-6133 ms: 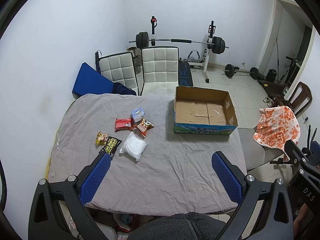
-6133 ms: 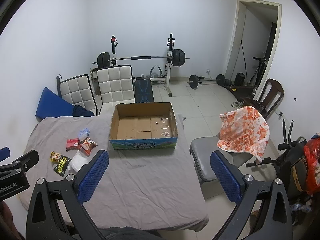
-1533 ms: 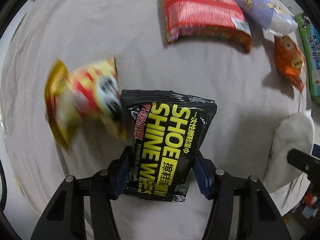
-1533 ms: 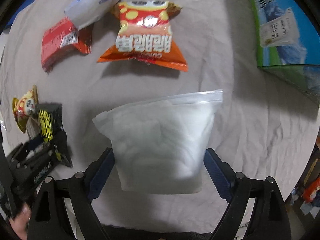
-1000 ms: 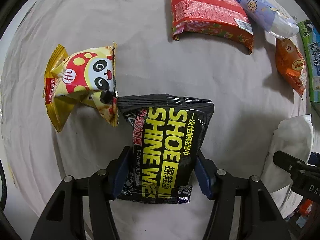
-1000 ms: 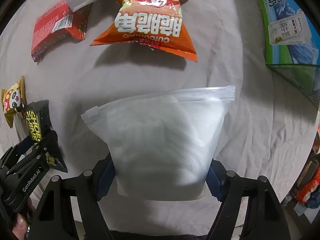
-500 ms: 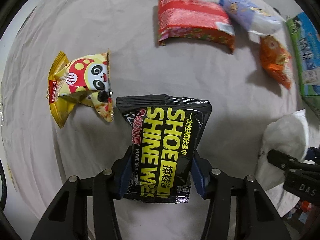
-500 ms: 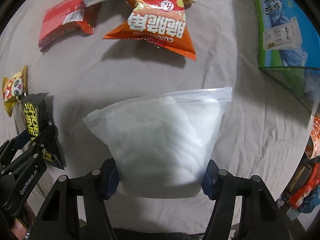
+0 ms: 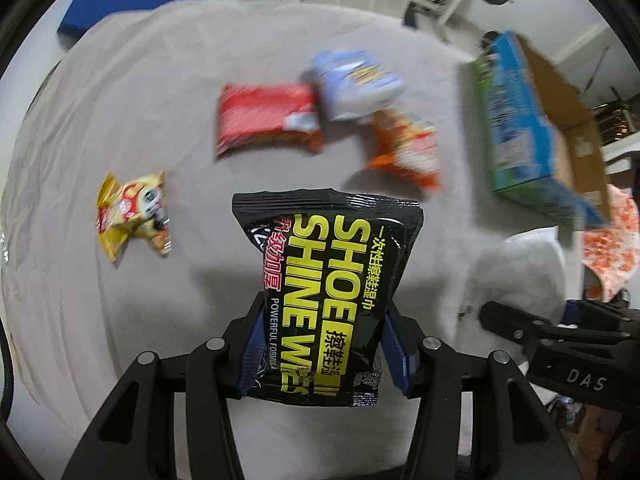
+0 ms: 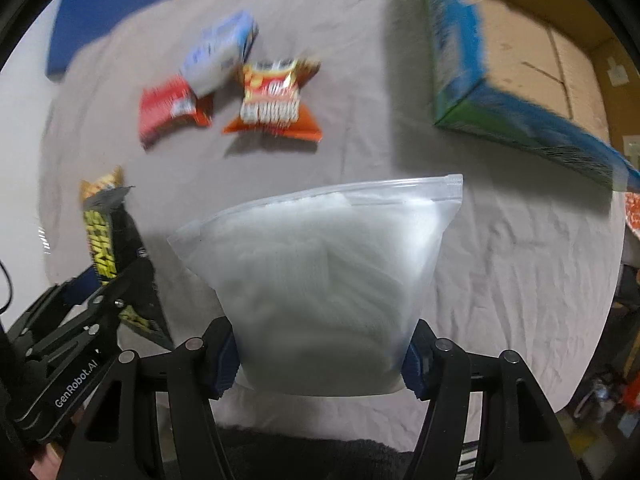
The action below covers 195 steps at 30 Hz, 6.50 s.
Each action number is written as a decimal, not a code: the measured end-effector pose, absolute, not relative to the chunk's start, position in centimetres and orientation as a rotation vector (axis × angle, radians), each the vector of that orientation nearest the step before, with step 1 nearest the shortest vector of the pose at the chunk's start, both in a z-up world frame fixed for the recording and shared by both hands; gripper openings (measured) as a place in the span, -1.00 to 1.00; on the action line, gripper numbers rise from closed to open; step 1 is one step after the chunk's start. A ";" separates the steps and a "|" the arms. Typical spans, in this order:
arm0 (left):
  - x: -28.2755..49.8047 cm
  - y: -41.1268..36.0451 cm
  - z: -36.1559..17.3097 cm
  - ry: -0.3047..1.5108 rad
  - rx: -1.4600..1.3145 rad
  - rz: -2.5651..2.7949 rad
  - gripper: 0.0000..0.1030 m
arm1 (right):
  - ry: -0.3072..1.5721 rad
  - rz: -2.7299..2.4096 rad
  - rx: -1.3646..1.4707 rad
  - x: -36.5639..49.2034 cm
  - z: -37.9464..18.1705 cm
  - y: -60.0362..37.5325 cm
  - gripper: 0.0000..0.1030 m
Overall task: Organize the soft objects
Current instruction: 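Carry the black pack with the left tool while the right tool carries the white bag into the box, then open both tools and withdraw them from the box, then grasp the yellow panda snack with the left tool while the right tool grasps the orange panda snack, then carry the yellow snack with the left tool while the right tool carries the orange snack into the box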
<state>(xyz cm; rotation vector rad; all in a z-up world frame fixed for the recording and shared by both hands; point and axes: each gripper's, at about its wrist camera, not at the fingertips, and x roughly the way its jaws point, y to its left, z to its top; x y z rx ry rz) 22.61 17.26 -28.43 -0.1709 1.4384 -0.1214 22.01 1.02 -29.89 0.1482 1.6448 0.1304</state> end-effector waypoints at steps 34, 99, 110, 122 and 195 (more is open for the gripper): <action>50.9 -18.3 -33.9 1.639 -0.277 -0.327 -0.04 | 1.542 -0.054 0.165 47.9 -34.2 -34.6 0.30; 30.8 -15.9 -15.5 1.127 0.049 -0.216 0.87 | 1.206 -0.085 0.124 25.2 -15.6 -34.2 1.00; 29.7 -14.0 -13.2 1.091 0.009 -0.260 0.87 | 1.160 -0.081 0.173 23.4 -12.2 -32.3 1.00; 29.1 2.5 -12.8 1.114 -0.053 -0.105 0.87 | 1.207 0.088 0.168 25.0 -12.6 -16.8 1.00; 23.8 21.9 -31.9 1.487 -0.375 0.071 0.09 | 1.645 0.214 0.043 32.6 -34.4 6.6 -0.27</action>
